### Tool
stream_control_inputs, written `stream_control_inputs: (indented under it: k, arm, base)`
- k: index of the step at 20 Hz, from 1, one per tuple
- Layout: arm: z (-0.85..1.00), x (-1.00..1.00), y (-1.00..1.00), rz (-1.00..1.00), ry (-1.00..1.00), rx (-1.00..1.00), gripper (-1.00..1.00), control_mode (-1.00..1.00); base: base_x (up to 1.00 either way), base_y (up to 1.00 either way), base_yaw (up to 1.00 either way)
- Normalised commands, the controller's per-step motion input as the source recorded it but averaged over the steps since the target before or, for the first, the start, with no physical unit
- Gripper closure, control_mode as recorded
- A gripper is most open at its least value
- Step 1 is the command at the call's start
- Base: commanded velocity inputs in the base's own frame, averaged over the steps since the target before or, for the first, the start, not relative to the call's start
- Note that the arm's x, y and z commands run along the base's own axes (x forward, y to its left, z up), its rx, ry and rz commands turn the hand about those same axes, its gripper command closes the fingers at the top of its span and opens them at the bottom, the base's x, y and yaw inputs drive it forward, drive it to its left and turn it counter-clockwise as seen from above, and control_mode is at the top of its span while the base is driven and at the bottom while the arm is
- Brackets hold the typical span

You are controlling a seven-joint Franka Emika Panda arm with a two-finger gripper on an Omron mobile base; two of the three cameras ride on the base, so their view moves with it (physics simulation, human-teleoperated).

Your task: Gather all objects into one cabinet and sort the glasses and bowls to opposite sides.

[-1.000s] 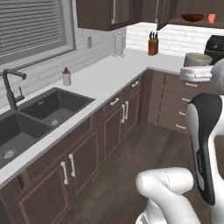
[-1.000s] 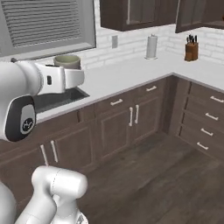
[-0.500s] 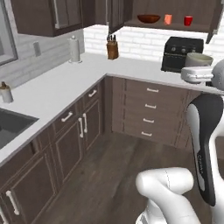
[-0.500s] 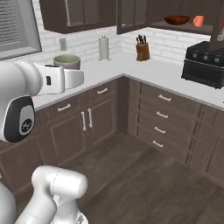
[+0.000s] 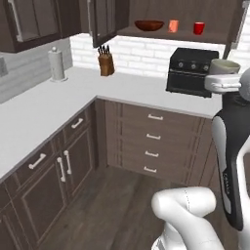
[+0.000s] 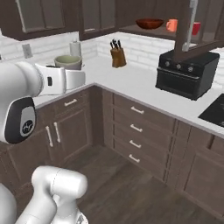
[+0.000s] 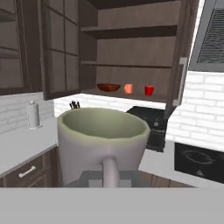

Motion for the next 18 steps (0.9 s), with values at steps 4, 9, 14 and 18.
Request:
stream_control_inputs:
  k: [4,9,14,18]
  arm:
    - [0.0,0.0,0.0,0.0,0.0,0.0,1.0,1.0]
    - [0.0,0.0,0.0,0.0,0.0,0.0,1.0,1.0]
    - [0.0,0.0,0.0,0.0,0.0,0.0,1.0,1.0]
    - [0.0,0.0,0.0,0.0,0.0,0.0,1.0,1.0]
  base:
    - [0.96,-0.03,-0.21]
    - [0.7,0.0,-0.5]
    - [0.79,0.04,-0.39]
    - [0.72,0.54,-0.12]
